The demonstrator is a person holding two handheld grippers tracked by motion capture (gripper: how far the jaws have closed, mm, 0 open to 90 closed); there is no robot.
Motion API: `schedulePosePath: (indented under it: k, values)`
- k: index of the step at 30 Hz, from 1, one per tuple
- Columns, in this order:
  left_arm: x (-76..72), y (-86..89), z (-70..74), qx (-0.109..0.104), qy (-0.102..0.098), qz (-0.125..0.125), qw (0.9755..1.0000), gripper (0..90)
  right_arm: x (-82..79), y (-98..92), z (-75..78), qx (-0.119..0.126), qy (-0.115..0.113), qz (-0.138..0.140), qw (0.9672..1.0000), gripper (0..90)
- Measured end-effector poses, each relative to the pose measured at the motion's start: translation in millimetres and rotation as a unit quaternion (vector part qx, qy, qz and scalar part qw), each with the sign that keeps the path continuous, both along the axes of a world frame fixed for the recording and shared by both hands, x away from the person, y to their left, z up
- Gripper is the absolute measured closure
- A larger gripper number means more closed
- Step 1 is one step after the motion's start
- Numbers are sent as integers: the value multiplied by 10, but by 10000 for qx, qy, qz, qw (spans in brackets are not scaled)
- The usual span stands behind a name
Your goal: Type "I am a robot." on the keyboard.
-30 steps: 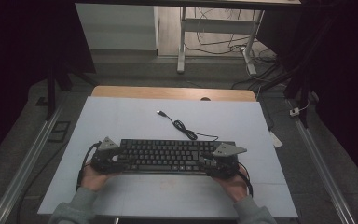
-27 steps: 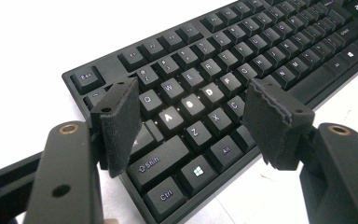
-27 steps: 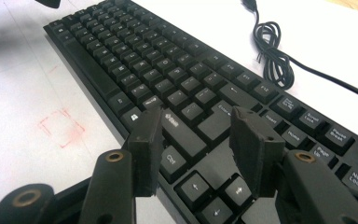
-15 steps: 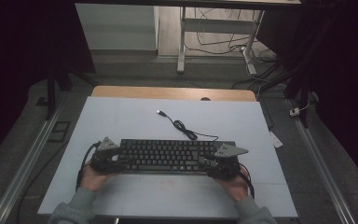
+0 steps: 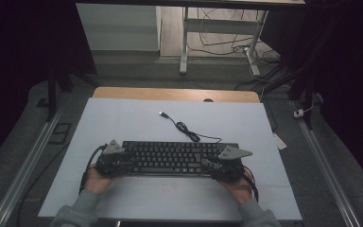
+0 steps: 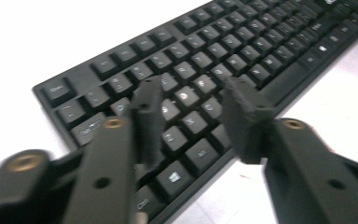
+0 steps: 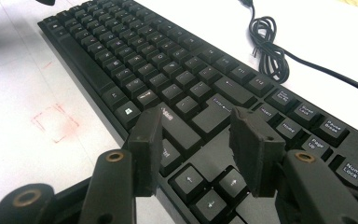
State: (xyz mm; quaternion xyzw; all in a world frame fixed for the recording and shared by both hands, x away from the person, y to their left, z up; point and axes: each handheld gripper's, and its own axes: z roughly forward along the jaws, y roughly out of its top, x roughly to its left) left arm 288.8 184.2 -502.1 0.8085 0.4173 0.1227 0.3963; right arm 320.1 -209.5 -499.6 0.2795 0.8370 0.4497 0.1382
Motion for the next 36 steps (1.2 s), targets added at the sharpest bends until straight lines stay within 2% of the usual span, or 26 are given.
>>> schedulePosePath:
  k: [5, 21, 36]
  values:
    - [1, -92, -20, 93, 61, -267, 9996, 888, -4, -17, 4, -66, 14, -24, 10000, 543]
    - [27, -381, -151, 504, 225, -634, 9965, 890, 1, -17, -29, -93, 26, -14, 10000, 543]
    - [33, -414, -180, 559, 248, -623, 9962, 890, 2, -34, -25, -86, 30, -54, 9999, 543]
